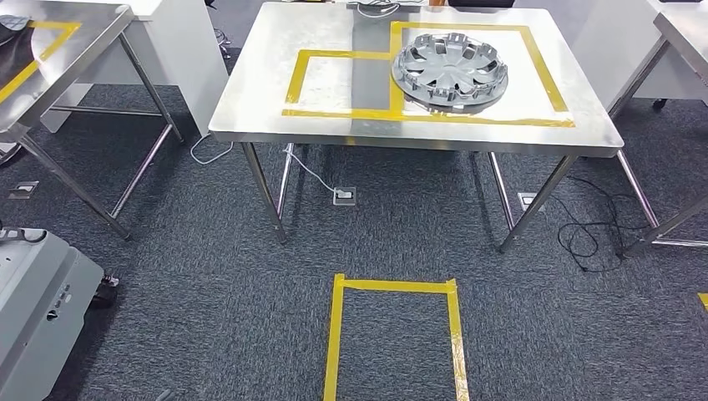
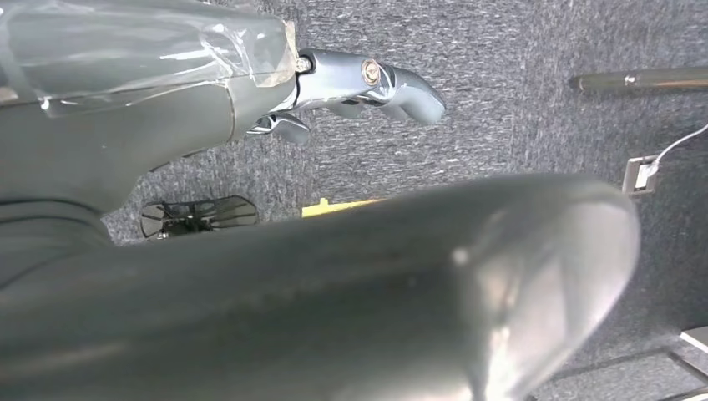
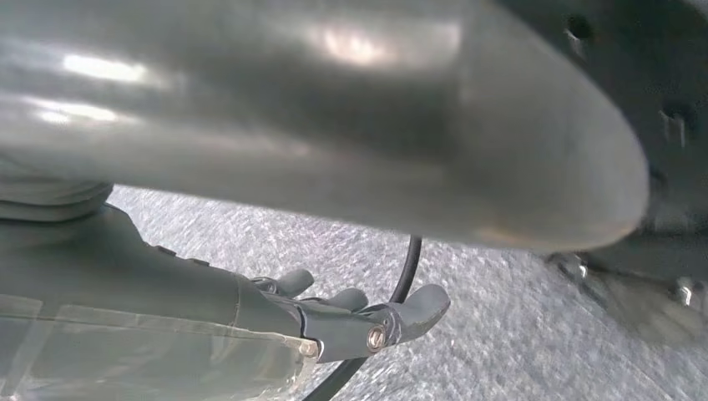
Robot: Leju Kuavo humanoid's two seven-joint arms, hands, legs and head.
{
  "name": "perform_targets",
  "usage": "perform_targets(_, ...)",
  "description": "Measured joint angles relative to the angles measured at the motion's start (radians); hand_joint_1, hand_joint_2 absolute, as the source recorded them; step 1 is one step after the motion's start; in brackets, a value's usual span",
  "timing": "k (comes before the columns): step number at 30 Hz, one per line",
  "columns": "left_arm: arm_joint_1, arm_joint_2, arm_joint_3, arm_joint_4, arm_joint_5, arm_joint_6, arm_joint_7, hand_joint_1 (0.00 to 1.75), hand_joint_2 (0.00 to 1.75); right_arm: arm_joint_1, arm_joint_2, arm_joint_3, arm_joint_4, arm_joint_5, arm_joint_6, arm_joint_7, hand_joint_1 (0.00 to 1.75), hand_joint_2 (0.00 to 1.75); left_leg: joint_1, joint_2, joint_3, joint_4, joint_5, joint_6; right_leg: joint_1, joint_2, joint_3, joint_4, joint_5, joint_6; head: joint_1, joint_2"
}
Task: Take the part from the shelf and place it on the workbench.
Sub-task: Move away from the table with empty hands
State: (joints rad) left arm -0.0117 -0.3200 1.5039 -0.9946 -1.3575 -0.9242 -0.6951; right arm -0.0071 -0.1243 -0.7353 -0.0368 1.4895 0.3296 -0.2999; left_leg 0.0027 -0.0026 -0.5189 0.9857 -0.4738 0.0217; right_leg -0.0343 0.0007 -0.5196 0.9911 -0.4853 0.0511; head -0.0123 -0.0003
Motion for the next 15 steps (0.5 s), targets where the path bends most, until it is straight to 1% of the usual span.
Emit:
perform_targets(1,0.001,0.001,-0.002,0.002,0.006,-0.001,0.0,0.0,0.0,0.0,-0.004,-0.01,0.003,-0.012,0.0,0.003,0.0,0.0,-0.001,0.0,-0.005,0.005,0.0,-0.005,0.003,0.002,-0.003,-0.001,-0.002,-0.01,0.0,0.0)
perform_targets(2,0.002,0.002,-0.004,0.003,0.013,-0.004,0.0,0.0,0.0,0.0,-0.008,-0.019,0.005,-0.023,0.001,0.005,0.0,0.0,0.001,-0.001,-0.008,0.008,0.0,-0.009,0.004,0.003,-0.007,0.001,0.001,-0.019,0.0,0.0)
perform_targets(3,0.004,0.002,-0.006,0.003,0.017,-0.006,0.0,0.0,0.0,0.0,-0.013,-0.029,0.007,-0.032,0.002,0.008,0.0,0.0,0.003,-0.001,-0.011,0.011,-0.002,-0.014,0.003,0.002,-0.008,0.001,0.003,-0.025,0.0,0.0)
perform_targets(4,0.005,0.002,-0.006,0.004,0.02,-0.007,0.002,0.0,0.0,0.001,-0.018,-0.038,0.009,-0.04,0.004,0.01,0.0,0.0,0.005,-0.001,-0.017,0.023,-0.013,-0.018,0.002,0.002,-0.008,0.001,0.006,-0.031,-0.001,0.0)
perform_targets(5,0.006,0.003,-0.006,0.005,0.02,-0.005,0.006,0.0,0.0,0.0,-0.022,-0.046,0.01,-0.046,0.006,0.014,0.0,0.0,0.007,0.0,-0.03,0.054,-0.036,-0.023,0.0,0.001,-0.008,0.0,0.009,-0.037,-0.002,0.0)
perform_targets(6,0.006,0.004,-0.006,0.007,0.02,-0.001,0.013,0.0,0.44,0.0,-0.026,-0.054,0.012,-0.053,0.008,0.018,0.0,0.0,0.008,0.001,-0.054,0.107,-0.069,-0.027,0.001,0.001,-0.01,0.0,0.011,-0.041,-0.003,0.0)
perform_targets(7,0.005,0.006,-0.006,0.011,0.019,0.005,0.023,0.0,0.87,0.0,-0.03,-0.062,0.013,-0.061,0.012,0.023,0.0,0.0,0.009,0.001,-0.084,0.176,-0.104,-0.031,0.003,0.001,-0.012,0.0,0.013,-0.044,-0.004,0.0)
perform_targets(8,0.005,0.008,-0.006,0.015,0.019,0.013,0.034,0.0,1.31,0.0,-0.032,-0.071,0.014,-0.07,0.017,0.031,0.0,0.0,0.009,0.001,-0.114,0.243,-0.133,-0.032,0.005,0.0,-0.015,0.0,0.014,-0.046,-0.004,0.0)
perform_targets(9,0.005,0.011,-0.005,0.019,0.018,0.02,0.044,0.0,1.75,0.001,-0.034,-0.079,0.015,-0.078,0.025,0.04,0.0,0.0,0.009,0.001,-0.134,0.289,-0.145,-0.032,0.008,0.0,-0.017,0.0,0.015,-0.048,-0.004,0.0)
perform_targets(10,0.005,0.013,-0.004,0.023,0.018,0.027,0.052,0.0,1.75,0.001,-0.035,-0.087,0.016,-0.084,0.032,0.05,0.0,0.0,0.009,0.001,-0.136,0.296,-0.136,-0.03,0.01,0.0,-0.017,0.0,0.015,-0.049,-0.004,0.0)
perform_targets(11,0.005,0.015,-0.003,0.027,0.017,0.032,0.058,0.0,1.75,0.001,-0.035,-0.094,0.017,-0.088,0.038,0.057,0.0,0.0,0.009,0.001,-0.118,0.26,-0.11,-0.026,0.013,0.0,-0.017,0.001,0.016,-0.05,-0.004,0.0)
perform_targets(12,0.004,0.019,-0.002,0.03,0.017,0.035,0.061,0.0,1.75,0.001,-0.035,-0.1,0.018,-0.09,0.041,0.061,0.0,0.0,0.007,0.001,-0.084,0.193,-0.072,-0.019,0.015,0.0,-0.015,0.0,0.016,-0.05,-0.004,0.0)
perform_targets(13,0.003,0.023,-0.002,0.032,0.016,0.038,0.062,0.0,1.75,0.001,-0.034,-0.105,0.019,-0.091,0.043,0.064,0.0,0.0,0.005,0.002,-0.048,0.121,-0.045,-0.011,0.017,0.0,-0.015,0.0,0.017,-0.05,-0.003,0.0)
perform_targets(14,0.002,0.025,-0.001,0.034,0.016,0.039,0.063,0.0,1.75,0.0,-0.034,-0.11,0.02,-0.092,0.044,0.065,0.0,0.44,0.001,0.002,-0.02,0.062,-0.025,-0.004,0.019,0.0,-0.016,0.0,0.018,-0.048,-0.003,0.0)
perform_targets(15,0.0,0.028,0.0,0.035,0.017,0.041,0.064,0.0,1.75,0.0,-0.035,-0.114,0.021,-0.094,0.043,0.067,0.0,0.87,-0.003,0.001,-0.005,0.028,-0.017,0.002,0.02,0.0,-0.017,0.0,0.019,-0.045,-0.004,0.0)
